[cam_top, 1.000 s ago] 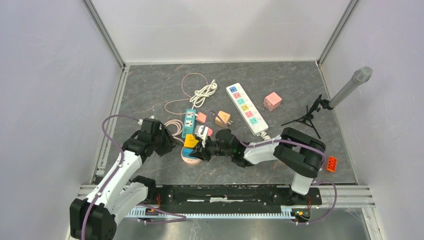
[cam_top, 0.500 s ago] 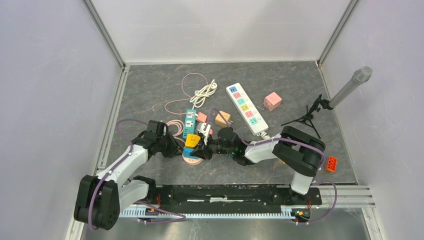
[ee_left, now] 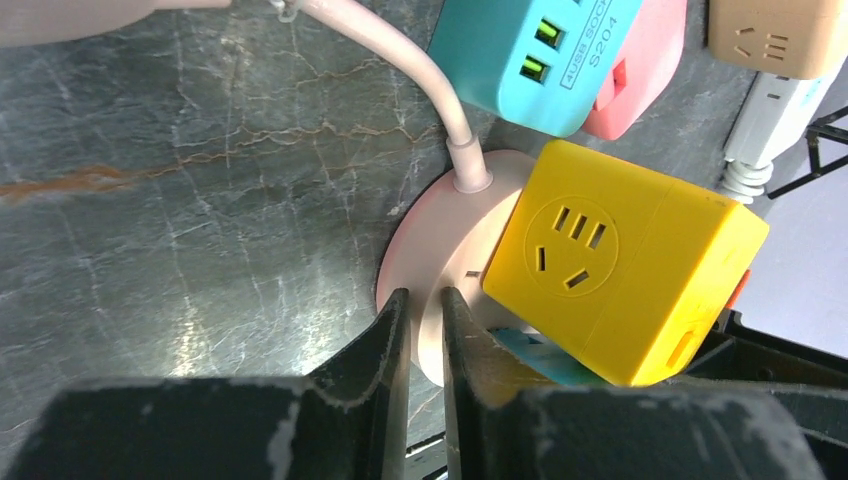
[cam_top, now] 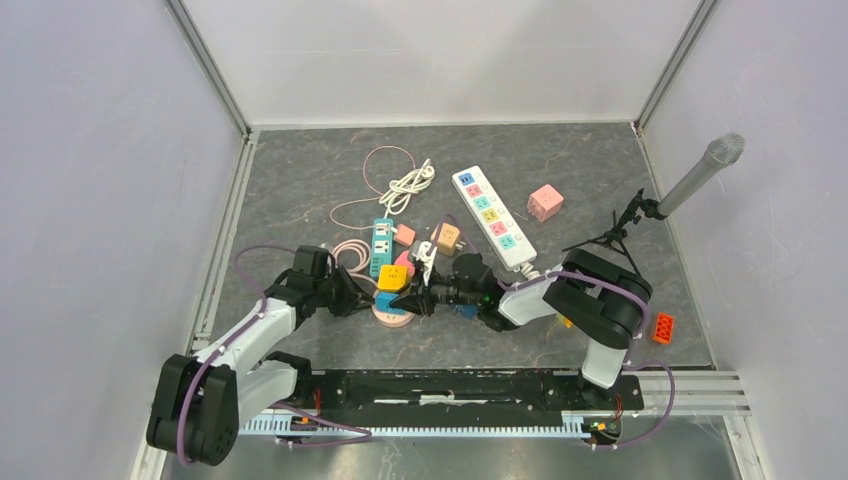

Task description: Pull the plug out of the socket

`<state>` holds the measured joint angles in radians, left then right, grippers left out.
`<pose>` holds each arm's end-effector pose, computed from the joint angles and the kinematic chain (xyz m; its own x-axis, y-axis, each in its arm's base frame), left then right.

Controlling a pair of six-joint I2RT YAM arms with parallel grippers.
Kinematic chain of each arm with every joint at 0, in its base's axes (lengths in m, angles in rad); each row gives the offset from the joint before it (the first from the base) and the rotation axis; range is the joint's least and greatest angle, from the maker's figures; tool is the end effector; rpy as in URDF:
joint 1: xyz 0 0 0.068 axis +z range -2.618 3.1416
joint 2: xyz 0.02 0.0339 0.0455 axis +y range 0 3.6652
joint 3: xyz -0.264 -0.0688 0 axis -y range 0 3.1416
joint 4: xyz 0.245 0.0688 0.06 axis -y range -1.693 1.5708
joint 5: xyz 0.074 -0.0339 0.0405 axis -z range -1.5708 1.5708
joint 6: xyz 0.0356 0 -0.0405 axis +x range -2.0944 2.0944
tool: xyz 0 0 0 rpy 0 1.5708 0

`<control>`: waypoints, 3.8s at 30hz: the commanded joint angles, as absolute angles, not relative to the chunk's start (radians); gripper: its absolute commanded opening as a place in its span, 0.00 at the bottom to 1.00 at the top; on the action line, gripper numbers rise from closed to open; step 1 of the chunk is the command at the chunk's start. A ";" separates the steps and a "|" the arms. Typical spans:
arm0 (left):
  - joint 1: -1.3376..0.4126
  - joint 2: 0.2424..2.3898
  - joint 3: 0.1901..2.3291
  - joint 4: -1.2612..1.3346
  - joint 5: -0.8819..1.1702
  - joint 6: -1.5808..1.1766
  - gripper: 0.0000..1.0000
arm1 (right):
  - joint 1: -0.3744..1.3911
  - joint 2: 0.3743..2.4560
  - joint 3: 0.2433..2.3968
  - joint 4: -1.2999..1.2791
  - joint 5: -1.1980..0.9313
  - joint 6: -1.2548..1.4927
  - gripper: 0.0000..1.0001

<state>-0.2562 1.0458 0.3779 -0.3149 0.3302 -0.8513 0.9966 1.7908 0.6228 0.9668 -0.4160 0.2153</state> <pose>0.1682 -0.0560 0.1477 -0.8416 -0.5151 -0.1626 -0.3328 0.7316 -0.5950 0.1689 0.2876 0.1480 -0.3161 -0.1288 -0.9400 -0.9372 0.1964 0.2882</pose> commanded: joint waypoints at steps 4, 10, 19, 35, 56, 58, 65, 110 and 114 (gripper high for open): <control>-0.281 1.076 0.318 -0.347 0.343 -0.887 0.18 | 1.023 1.772 0.665 1.038 -0.429 0.166 0.00; -0.282 1.093 0.330 -0.349 0.334 -0.877 0.18 | 1.047 1.709 0.621 1.041 -0.398 0.069 0.00; -0.285 1.049 0.336 -0.347 0.352 -0.874 0.17 | 1.017 1.767 0.639 1.153 -0.507 0.228 0.00; -0.287 1.017 0.348 -0.386 0.342 -0.864 0.13 | 1.058 1.698 0.622 1.058 -0.468 0.082 0.00; -0.287 1.014 0.350 -0.399 0.333 -0.855 0.12 | 1.044 1.741 0.723 1.001 -0.539 0.249 0.00; -0.288 1.015 0.350 -0.399 0.332 -0.854 0.12 | 1.044 1.737 0.717 0.997 -0.539 0.243 0.00; -0.288 1.017 0.351 -0.400 0.330 -0.859 0.12 | 1.044 1.715 0.646 1.126 -0.581 0.229 0.00; -0.297 1.096 0.322 -0.321 0.310 -0.890 0.32 | 1.058 1.724 0.706 1.036 -0.474 0.118 0.00; -0.302 1.111 0.321 -0.321 0.303 -0.889 0.31 | 1.050 1.711 0.693 1.076 -0.496 0.141 0.00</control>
